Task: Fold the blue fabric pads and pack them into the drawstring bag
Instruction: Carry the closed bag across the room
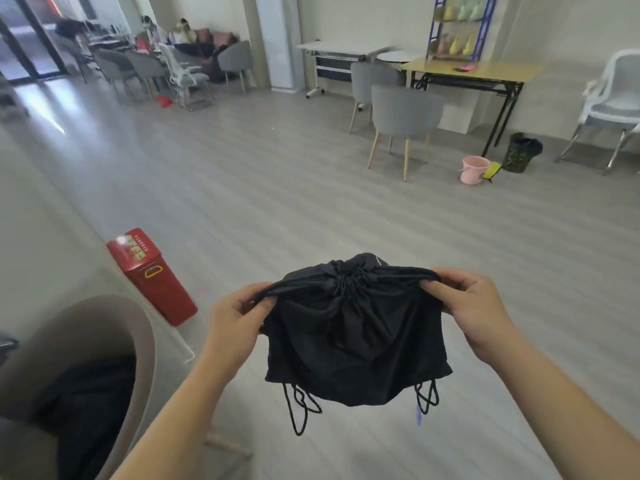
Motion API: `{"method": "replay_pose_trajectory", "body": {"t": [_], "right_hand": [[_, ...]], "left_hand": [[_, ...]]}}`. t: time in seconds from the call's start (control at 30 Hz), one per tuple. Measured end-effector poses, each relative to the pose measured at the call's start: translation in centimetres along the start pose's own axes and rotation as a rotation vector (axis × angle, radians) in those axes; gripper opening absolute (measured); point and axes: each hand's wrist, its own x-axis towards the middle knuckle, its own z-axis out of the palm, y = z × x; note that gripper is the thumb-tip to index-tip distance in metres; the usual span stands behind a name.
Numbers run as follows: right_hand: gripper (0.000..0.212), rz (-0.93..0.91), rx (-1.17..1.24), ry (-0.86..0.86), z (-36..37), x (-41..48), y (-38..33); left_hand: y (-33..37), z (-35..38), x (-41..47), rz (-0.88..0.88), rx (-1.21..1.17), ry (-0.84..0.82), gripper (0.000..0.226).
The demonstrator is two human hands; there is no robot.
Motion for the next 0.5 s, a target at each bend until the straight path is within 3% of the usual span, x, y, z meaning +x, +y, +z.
{"method": "replay_pose_trajectory", "body": {"t": [0.27,0.5], "right_hand": [[0.016,-0.01,0.014,-0.105,11.5,21.3,-1.6],[0.016,0.013,-0.078,-0.161,21.5,38.9,-2.5]], "left_hand": [[-1.6,-2.6,20.5,-0.022,-0.003,0.108,0.034],[-4.9,-6.8,42.0,-0.044,-0.064,0.081,0.031]]}}
